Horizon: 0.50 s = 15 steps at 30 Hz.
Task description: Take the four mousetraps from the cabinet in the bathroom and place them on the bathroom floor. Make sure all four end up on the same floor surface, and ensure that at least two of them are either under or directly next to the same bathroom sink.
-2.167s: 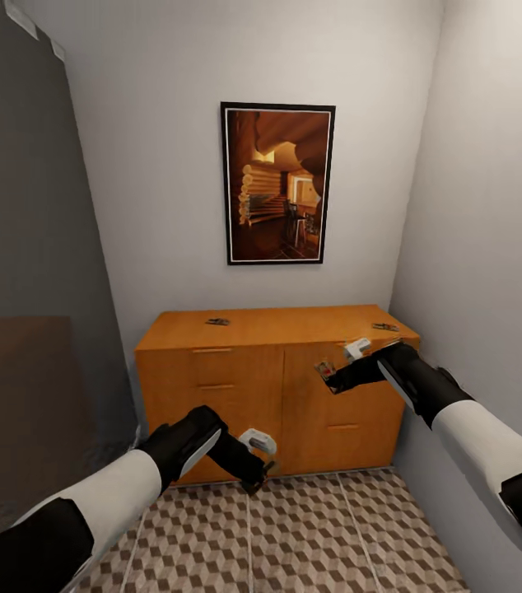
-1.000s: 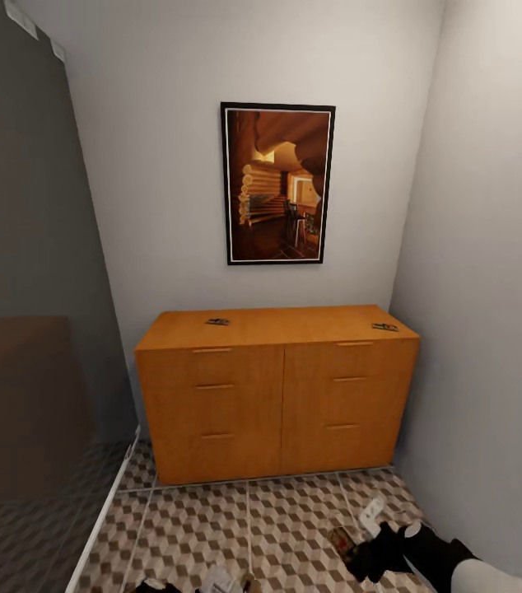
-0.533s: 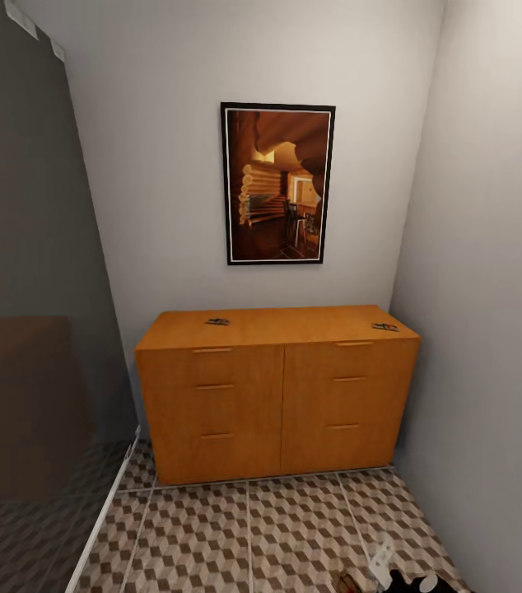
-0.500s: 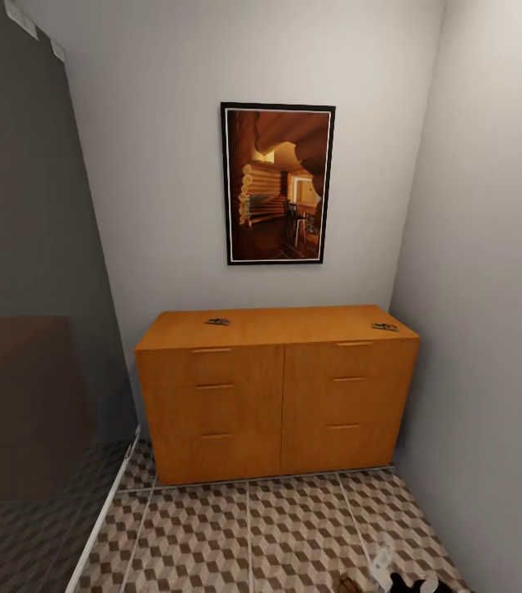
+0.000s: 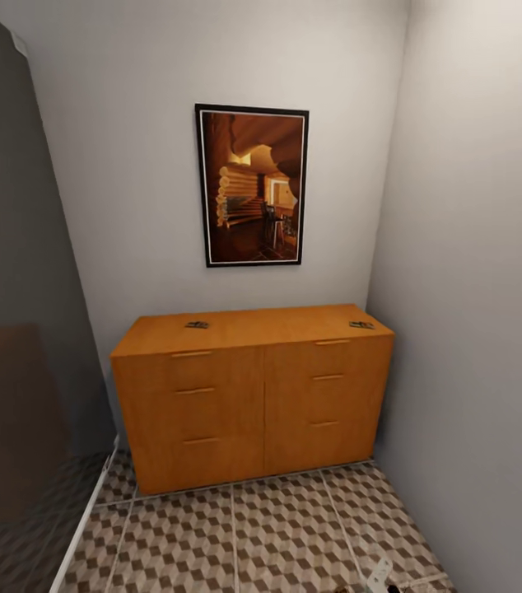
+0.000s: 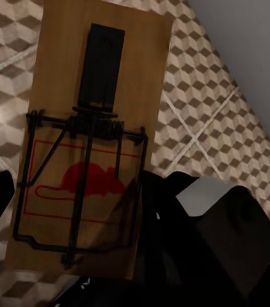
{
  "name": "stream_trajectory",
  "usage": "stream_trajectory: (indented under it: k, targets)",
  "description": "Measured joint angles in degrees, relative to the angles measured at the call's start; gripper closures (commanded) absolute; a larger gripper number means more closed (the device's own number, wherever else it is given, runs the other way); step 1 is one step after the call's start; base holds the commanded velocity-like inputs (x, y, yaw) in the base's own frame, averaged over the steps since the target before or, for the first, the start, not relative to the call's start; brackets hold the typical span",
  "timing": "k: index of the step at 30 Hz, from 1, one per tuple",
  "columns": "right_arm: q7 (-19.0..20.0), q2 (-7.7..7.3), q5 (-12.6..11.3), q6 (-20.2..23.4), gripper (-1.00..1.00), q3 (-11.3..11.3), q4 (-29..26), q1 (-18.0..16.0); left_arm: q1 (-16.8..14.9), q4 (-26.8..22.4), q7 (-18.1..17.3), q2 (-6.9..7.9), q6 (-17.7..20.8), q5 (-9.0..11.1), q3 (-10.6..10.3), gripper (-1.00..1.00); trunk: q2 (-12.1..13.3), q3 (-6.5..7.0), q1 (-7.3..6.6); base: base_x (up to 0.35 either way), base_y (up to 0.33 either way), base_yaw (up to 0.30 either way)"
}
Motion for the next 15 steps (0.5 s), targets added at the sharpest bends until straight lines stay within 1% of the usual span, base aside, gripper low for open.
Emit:
stream_trajectory:
  k: [12, 15]
  targets:
    - [0.0, -0.04, -0.07, -0.02, 1.0, -0.01, 0.01, 0.02, 0.0, 0.06, -0.17, 0.0, 0.0, -0.07, -0.01, 1.0, 0.0, 0.59, 0.0, 0.0, 0.0, -0.289]
    - [0.0, -0.02, -0.07, -0.02, 1.0, 0.01, 0.66, 0.13, 0.07, 0.86, -0.17, 0.0, 0.0, -0.09, -0.07, 1.0, 0.0, 0.76, 0.0, 0.0, 0.0, -0.279]
